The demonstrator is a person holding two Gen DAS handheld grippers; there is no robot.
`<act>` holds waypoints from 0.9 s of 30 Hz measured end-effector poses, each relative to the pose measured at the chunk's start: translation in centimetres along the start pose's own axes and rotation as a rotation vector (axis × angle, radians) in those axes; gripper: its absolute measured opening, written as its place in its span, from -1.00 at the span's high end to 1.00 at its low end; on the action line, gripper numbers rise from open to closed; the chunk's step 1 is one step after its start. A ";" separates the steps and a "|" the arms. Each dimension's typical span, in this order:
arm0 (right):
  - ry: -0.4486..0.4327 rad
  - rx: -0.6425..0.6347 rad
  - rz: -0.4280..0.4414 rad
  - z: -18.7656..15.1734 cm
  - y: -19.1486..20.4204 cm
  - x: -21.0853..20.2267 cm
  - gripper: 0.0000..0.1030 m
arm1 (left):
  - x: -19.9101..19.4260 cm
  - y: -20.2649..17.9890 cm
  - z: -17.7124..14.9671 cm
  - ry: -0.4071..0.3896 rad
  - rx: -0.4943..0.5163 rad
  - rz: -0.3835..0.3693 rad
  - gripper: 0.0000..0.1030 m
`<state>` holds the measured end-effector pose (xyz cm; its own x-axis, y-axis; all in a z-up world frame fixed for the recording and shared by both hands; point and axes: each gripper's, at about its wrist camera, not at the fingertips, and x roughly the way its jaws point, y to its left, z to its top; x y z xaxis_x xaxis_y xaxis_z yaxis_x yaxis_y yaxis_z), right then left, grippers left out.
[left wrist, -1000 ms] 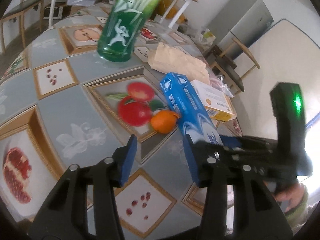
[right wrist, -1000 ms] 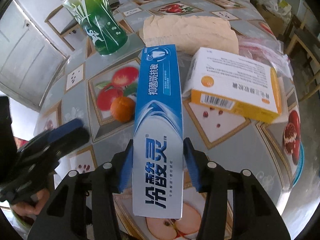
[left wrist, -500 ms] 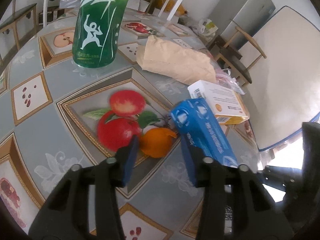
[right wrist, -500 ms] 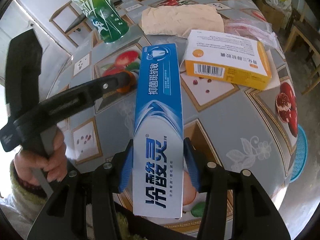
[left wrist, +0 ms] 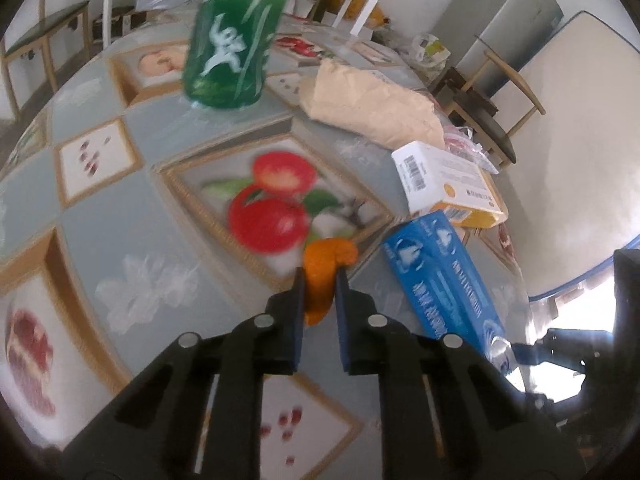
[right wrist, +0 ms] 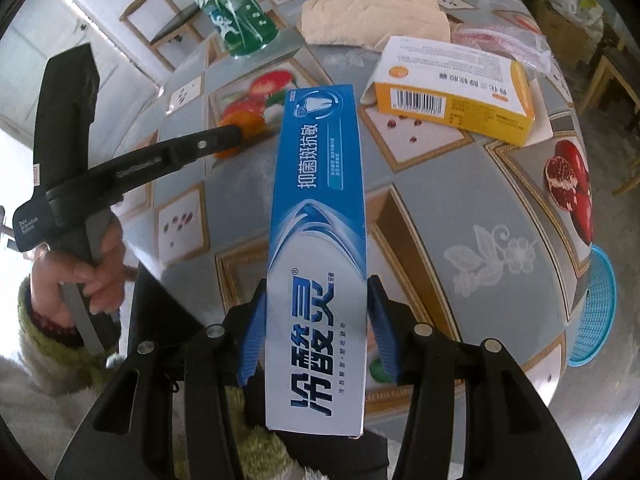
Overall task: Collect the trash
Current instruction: 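Grasp the orange with the left gripper while the right gripper holds the toothpaste box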
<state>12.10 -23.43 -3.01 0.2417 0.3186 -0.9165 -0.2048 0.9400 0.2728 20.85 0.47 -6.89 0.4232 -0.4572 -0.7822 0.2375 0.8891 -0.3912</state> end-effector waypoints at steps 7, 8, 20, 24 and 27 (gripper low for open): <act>-0.026 0.034 0.016 1.4 -0.4 0.1 -0.22 | -1.3 0.6 -1.9 -0.002 -0.036 0.004 0.77; -0.033 0.035 0.013 1.7 -0.3 0.2 -0.22 | -1.3 0.5 -2.0 -0.002 -0.036 0.005 0.77; -0.046 -0.023 -0.105 2.9 1.5 1.7 -0.19 | -1.5 0.5 -2.0 -0.006 -0.043 0.003 0.78; -0.035 -0.018 -0.115 2.8 1.4 2.0 -0.02 | -1.5 0.5 -2.1 -0.011 -0.048 0.002 0.78; -0.030 -0.016 -0.118 2.7 1.4 2.0 -0.01 | -1.5 0.5 -2.1 -0.010 -0.052 -0.001 0.78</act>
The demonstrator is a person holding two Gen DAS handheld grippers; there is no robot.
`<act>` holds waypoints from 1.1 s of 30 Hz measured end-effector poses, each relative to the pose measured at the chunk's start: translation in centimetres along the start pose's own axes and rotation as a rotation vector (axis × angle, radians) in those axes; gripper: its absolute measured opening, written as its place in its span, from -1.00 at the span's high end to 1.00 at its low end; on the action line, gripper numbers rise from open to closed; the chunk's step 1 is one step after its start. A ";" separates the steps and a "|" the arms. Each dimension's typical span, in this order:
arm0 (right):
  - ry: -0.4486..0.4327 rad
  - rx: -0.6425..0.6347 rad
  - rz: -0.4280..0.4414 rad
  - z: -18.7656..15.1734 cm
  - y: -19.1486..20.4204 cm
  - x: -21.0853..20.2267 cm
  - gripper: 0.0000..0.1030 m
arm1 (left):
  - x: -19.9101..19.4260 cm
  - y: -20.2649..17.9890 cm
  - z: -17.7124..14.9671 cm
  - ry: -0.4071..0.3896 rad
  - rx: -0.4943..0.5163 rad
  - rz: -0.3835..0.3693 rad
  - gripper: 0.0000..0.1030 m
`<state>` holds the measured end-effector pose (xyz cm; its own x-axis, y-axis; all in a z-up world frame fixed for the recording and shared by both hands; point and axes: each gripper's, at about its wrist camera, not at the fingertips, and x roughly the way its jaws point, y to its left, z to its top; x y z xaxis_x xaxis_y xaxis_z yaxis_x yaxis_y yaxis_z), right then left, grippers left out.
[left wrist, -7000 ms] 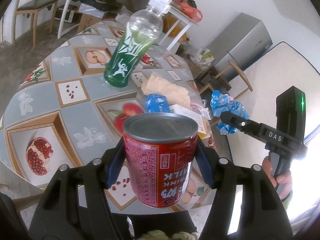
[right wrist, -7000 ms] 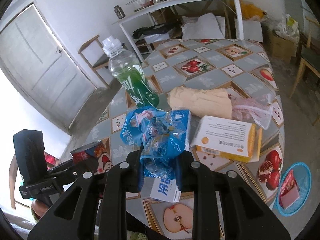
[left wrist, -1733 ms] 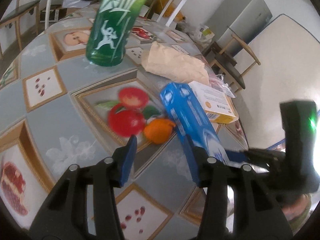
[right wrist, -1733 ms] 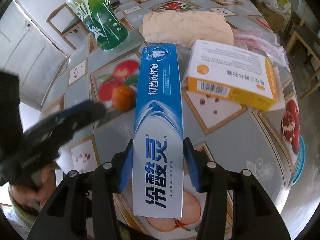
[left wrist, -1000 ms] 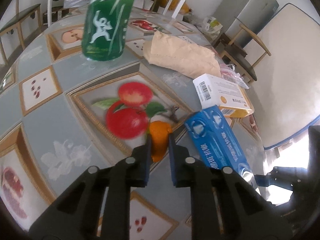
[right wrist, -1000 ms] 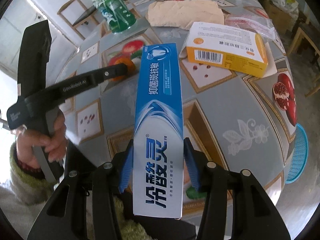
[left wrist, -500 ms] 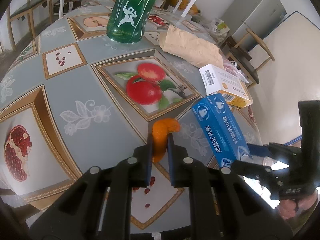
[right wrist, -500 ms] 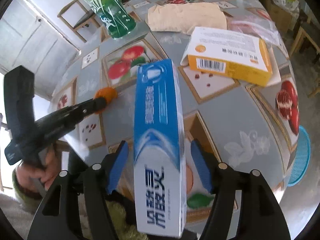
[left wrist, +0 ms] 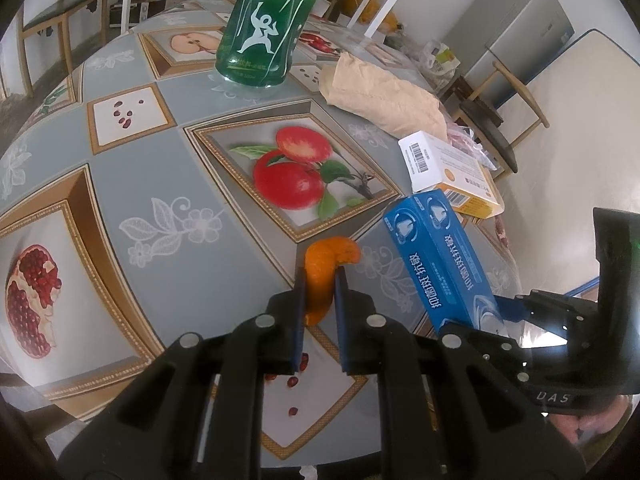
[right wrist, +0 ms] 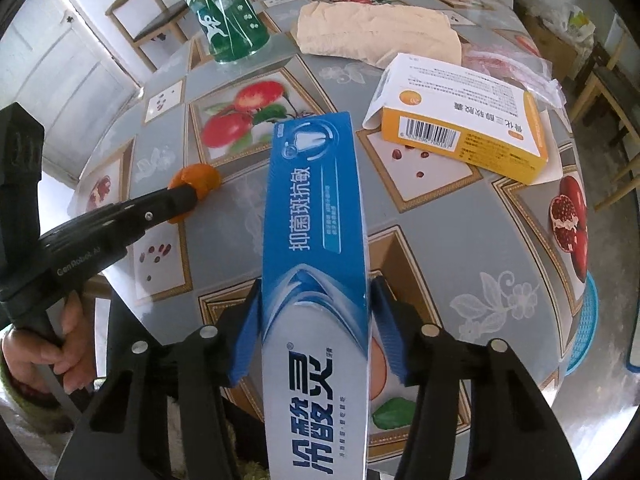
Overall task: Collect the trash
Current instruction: 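Grasp the orange with the left gripper while the right gripper holds the toothpaste box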
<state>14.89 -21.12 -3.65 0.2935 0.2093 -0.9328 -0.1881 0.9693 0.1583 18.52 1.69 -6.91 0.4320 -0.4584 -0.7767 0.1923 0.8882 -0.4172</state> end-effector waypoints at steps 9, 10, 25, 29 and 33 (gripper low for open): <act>-0.004 -0.004 -0.030 -0.1 0.3 0.2 0.05 | 0.0 0.1 0.0 -0.002 -0.006 -0.003 0.78; -0.005 -0.002 -0.032 -0.2 0.3 0.2 0.06 | 0.0 0.0 0.0 -0.003 -0.006 -0.004 0.78; -0.044 0.010 -0.023 -0.4 0.2 -1.2 0.09 | -0.8 -0.5 0.0 -0.022 -0.004 -0.015 0.78; -0.051 0.012 -0.021 -0.4 0.3 -1.5 0.10 | -1.1 -0.6 -0.1 -0.031 -0.003 -0.018 0.78; -0.058 0.013 -0.018 -0.3 0.2 -1.8 0.10 | -1.4 -0.7 0.0 -0.041 -0.003 -0.023 0.78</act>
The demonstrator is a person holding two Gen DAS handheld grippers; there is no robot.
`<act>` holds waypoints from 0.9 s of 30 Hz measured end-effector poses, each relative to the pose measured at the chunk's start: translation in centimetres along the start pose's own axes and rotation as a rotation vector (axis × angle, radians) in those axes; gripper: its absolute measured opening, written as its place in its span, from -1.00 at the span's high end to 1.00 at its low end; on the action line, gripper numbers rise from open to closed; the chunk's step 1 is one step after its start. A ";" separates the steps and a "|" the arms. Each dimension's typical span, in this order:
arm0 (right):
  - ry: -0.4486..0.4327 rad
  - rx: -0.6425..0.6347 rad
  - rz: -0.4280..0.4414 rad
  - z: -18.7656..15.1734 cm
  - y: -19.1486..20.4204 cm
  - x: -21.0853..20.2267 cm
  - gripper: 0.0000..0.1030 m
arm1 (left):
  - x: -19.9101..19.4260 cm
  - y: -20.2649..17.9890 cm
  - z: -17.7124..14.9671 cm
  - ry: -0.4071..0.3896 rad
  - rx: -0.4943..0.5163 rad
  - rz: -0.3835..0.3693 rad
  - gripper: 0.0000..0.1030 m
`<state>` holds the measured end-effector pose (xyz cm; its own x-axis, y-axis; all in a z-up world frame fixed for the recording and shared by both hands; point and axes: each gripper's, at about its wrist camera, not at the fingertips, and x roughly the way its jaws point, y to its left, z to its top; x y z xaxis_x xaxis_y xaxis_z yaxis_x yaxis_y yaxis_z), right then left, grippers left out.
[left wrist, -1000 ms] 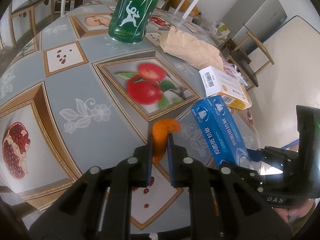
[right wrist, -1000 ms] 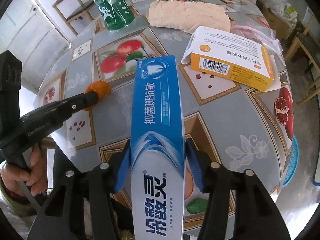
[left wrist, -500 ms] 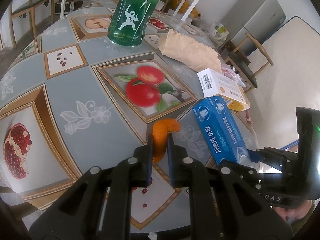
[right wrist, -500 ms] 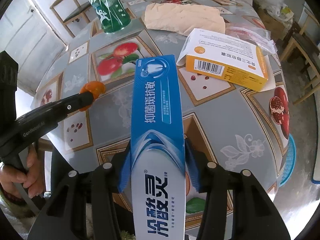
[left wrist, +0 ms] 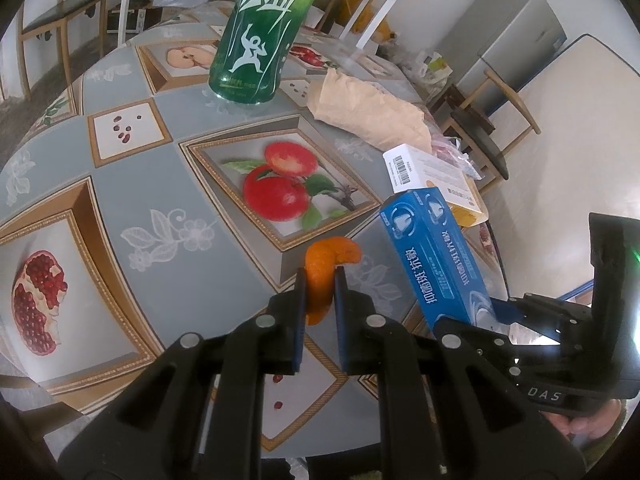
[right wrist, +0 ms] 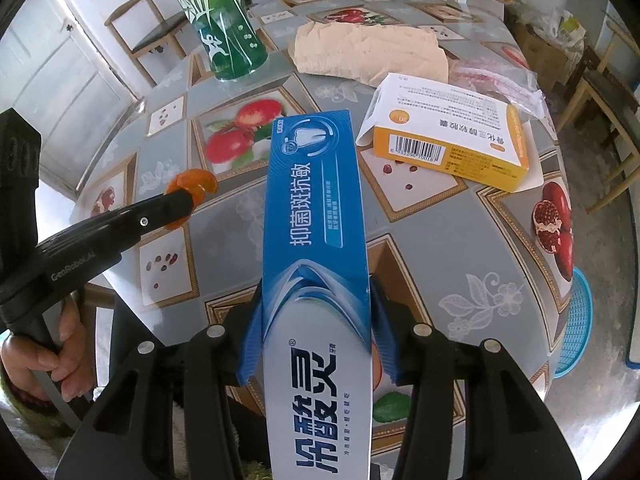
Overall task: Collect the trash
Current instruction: 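Grasp the orange with the left gripper while the right gripper holds the toothpaste box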
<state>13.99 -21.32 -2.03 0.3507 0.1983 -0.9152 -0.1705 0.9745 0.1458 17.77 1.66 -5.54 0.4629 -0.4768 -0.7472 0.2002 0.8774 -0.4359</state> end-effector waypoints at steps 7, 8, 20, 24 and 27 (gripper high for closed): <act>-0.010 -0.001 0.002 0.0 0.0 -0.5 0.10 | -0.4 -0.2 -0.1 -0.008 -0.002 -0.010 0.78; -0.011 -0.001 0.001 0.0 0.1 -0.6 0.10 | -0.4 -0.2 -0.1 -0.010 -0.003 -0.011 0.78; -0.036 0.002 0.002 -0.1 0.2 -1.4 0.10 | -1.5 -0.6 -0.1 -0.034 -0.002 -0.022 0.78; -0.047 0.004 0.004 -0.2 0.1 -1.8 0.10 | -2.0 -0.9 -0.1 -0.043 0.000 -0.027 0.78; -0.059 0.008 0.006 -0.4 -0.1 -2.3 0.10 | -2.3 -1.2 -0.2 -0.051 0.006 -0.031 0.78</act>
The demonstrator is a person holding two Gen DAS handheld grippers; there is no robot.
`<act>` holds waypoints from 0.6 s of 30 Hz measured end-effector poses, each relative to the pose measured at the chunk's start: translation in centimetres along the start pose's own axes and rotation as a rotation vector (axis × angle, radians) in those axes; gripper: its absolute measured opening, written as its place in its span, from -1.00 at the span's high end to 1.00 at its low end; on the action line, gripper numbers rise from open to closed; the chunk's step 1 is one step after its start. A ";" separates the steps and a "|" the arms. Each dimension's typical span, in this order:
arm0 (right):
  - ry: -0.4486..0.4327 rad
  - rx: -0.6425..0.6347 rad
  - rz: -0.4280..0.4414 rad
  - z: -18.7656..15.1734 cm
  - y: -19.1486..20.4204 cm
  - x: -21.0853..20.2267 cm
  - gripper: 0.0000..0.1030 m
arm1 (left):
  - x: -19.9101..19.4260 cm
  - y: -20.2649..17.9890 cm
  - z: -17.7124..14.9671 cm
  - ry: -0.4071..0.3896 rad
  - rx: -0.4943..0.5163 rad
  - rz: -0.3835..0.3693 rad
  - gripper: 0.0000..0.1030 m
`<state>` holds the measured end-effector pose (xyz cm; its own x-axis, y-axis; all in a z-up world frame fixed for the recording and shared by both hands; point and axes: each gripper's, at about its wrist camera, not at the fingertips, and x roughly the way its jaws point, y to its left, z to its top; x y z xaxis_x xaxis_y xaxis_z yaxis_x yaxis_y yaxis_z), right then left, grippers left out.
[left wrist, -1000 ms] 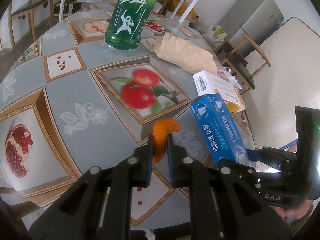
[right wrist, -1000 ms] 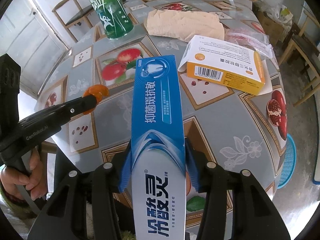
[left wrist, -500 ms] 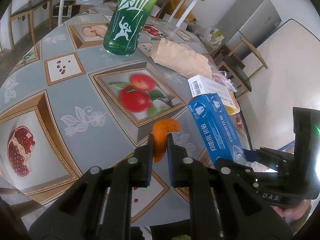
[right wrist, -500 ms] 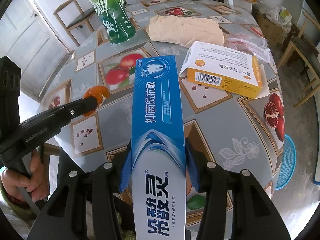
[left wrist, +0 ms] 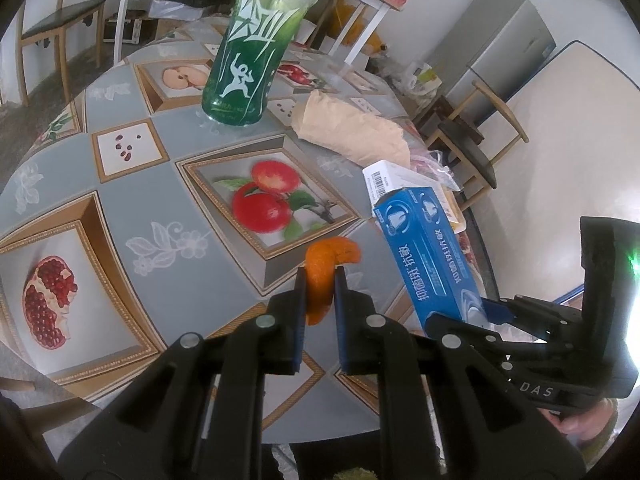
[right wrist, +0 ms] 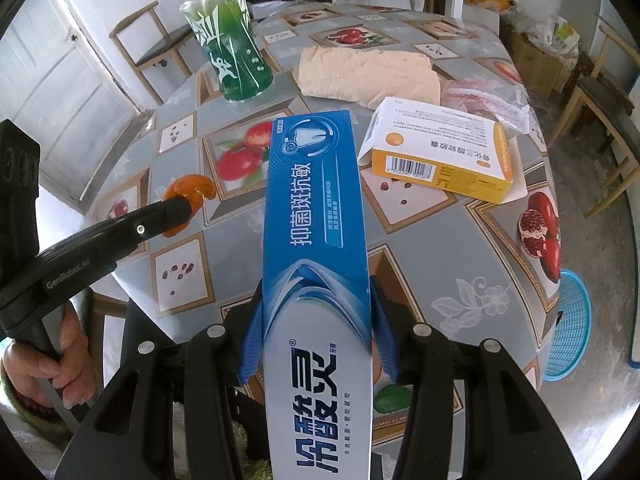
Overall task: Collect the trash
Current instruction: 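Grasp the orange with the left gripper while the right gripper holds the toothpaste box, then carry the orange and toothpaste box to the blue basket and release both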
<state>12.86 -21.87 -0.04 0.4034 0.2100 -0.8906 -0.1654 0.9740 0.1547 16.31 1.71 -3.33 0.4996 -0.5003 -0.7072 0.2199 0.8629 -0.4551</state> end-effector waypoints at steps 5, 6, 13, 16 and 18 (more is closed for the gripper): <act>-0.019 0.005 0.002 -0.3 -0.2 -0.8 0.10 | -0.6 -0.6 -0.1 -0.012 0.010 -0.006 0.78; -0.023 0.007 0.002 -0.4 -0.3 -0.9 0.10 | -0.8 -0.8 -0.2 -0.016 0.013 -0.007 0.78; -0.057 0.026 0.001 -1.1 -0.8 -2.3 0.10 | -1.7 -2.3 -0.3 -0.036 0.038 -0.015 0.78; -0.075 0.043 0.001 -1.6 -1.4 -2.9 0.10 | -2.2 -3.2 -0.3 -0.045 0.054 -0.020 0.78; -0.089 0.061 0.005 -1.9 -2.1 -3.4 0.10 | -2.4 -3.9 -0.4 -0.050 0.069 -0.023 0.78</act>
<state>10.09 -24.79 1.83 0.4818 0.2187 -0.8485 -0.1139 0.9758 0.1868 13.90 -0.49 -0.03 0.5345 -0.5169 -0.6687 0.2877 0.8552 -0.4311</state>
